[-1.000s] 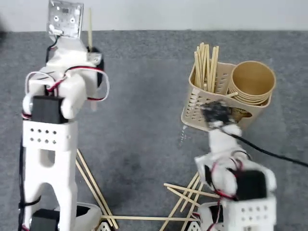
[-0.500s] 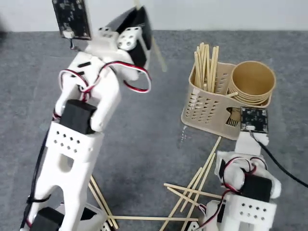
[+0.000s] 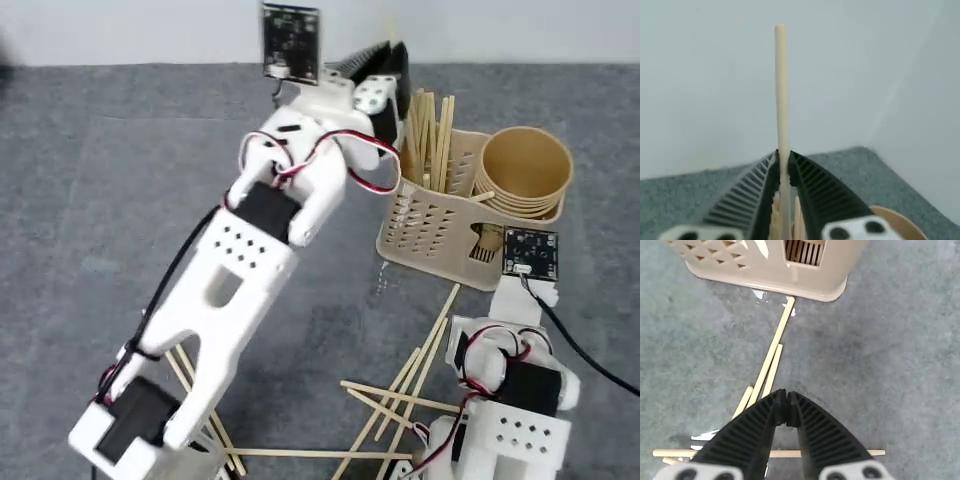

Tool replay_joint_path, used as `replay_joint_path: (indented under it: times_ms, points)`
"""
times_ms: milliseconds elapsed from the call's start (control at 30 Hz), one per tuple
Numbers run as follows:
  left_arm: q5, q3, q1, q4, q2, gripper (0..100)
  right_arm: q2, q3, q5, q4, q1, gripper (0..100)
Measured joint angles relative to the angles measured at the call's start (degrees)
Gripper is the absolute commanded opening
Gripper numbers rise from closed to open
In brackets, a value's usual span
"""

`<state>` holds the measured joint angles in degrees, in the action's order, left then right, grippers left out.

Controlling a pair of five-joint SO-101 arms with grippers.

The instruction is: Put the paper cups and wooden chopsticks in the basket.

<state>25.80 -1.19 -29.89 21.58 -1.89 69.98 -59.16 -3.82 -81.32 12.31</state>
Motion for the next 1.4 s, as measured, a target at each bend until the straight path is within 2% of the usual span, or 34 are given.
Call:
replay_joint_path:
  times_ms: [167, 367, 500, 600, 800, 900, 1067, 1300, 1400]
  points:
    - [0.0, 0.0, -0.2, 4.6, 0.4, 19, 0.0, 0.0, 0.0, 0.0, 0.0, 1.2]
    - [0.0, 0.0, -0.4, 15.6, -0.8, 20, 0.0, 0.0, 0.0, 0.0, 0.0, 1.2]
    - [0.0, 0.0, 0.7, 22.5, -7.2, 20, 0.0, 0.0, 0.0, 0.0, -0.1, 1.2]
    - [0.0, 0.0, 3.9, 29.2, -13.9, 20, 0.0, 0.0, -1.5, 1.0, -0.1, 1.2]
    - [-0.1, 0.0, 14.5, 44.9, -25.9, 20, 0.0, 0.0, -10.4, 1.2, -0.9, 1.2]
    - [-0.7, -0.1, 21.5, 51.6, -30.6, 20, 0.0, 0.0, -14.4, 1.2, -4.0, 1.2]
    - [-7.0, 0.8, 31.3, 58.7, -36.0, 20, 0.0, 0.0, -19.1, 0.4, -11.5, 1.2]
    - [-13.4, 12.4, 41.8, 59.2, -42.6, 20, 0.0, 0.0, -21.4, -4.4, -25.3, 1.3]
    - [-14.2, 18.5, 44.3, 57.3, -44.7, 20, -0.1, 0.0, -21.5, -4.4, -30.2, 6.5]
